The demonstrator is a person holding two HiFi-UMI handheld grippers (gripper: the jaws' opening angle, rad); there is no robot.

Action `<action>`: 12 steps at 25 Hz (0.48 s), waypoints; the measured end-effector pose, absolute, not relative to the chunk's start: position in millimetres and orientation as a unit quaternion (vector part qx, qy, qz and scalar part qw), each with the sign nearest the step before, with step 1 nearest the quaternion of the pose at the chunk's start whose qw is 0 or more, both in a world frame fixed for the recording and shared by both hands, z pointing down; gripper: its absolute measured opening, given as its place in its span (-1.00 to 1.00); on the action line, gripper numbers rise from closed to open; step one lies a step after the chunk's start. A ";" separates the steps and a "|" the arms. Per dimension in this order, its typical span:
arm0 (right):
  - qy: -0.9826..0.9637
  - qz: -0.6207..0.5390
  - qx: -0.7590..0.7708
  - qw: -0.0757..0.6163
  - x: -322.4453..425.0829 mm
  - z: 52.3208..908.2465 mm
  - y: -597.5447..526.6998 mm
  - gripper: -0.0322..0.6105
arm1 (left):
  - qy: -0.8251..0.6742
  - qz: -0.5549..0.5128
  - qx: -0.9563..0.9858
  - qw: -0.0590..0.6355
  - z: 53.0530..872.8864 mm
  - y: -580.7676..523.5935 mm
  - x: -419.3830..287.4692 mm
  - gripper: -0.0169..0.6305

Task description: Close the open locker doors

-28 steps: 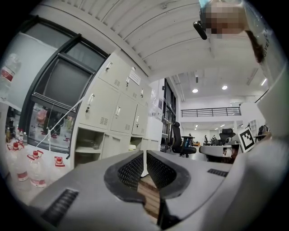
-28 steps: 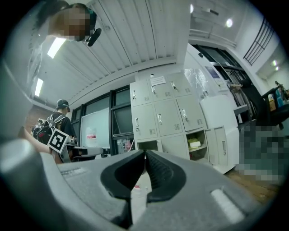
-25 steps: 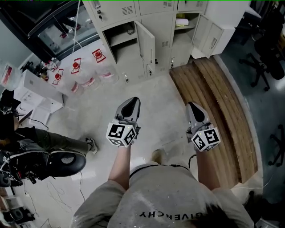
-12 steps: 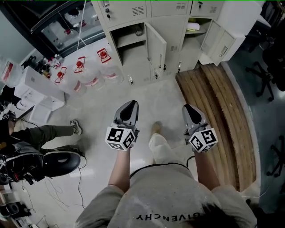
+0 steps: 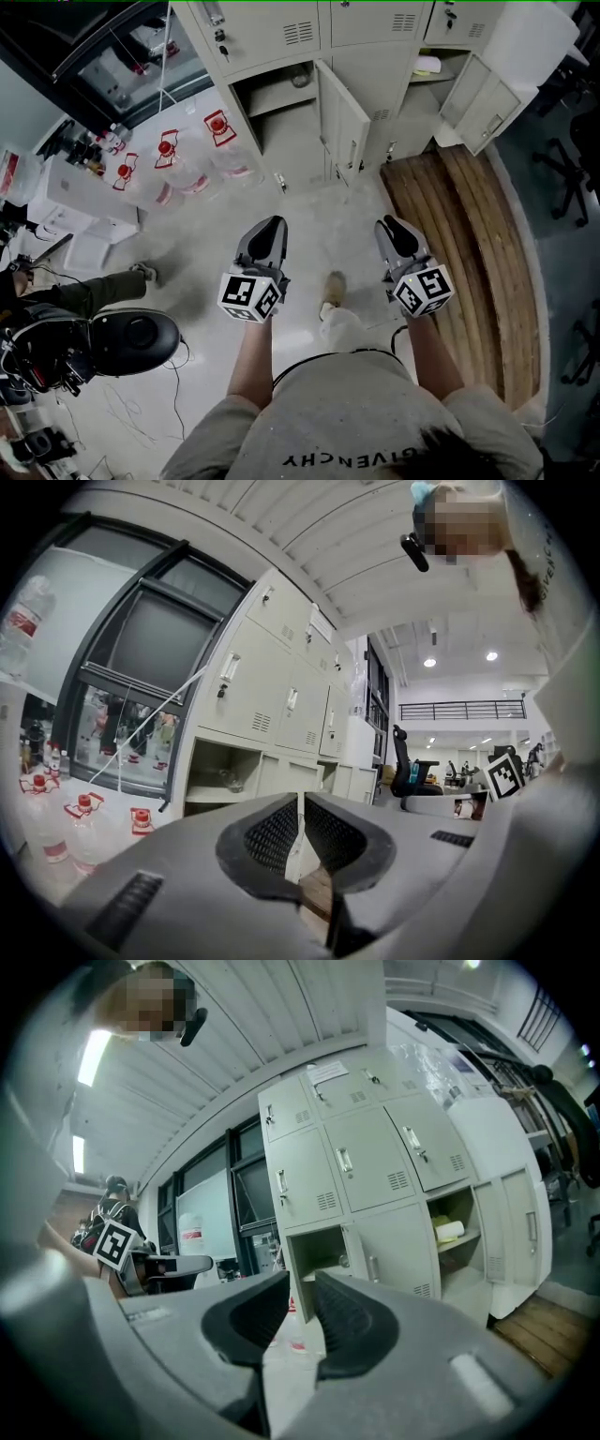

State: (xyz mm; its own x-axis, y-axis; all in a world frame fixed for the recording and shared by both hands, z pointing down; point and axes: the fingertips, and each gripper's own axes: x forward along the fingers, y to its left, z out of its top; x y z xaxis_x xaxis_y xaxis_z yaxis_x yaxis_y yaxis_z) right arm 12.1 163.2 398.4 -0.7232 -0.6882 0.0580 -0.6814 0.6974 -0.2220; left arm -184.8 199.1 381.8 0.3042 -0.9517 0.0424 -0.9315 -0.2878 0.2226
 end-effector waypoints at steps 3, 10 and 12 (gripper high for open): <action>0.920 -0.122 -0.373 0.008 1.1 407.5 132.7 -0.66 | -0.587 -0.048 0.800 0.111 390.6 169.5 -194.5 -0.89; 0.913 -0.142 -0.382 -0.002 -13.8 431.7 69.9 -0.58 | -0.582 -0.039 0.801 0.134 414.9 111.4 -206.5 -0.89; 0.911 -0.148 -0.384 -0.004 -17.0 438.2 53.5 -0.56 | -0.581 -0.036 0.801 0.141 421.8 98.0 -208.1 -0.89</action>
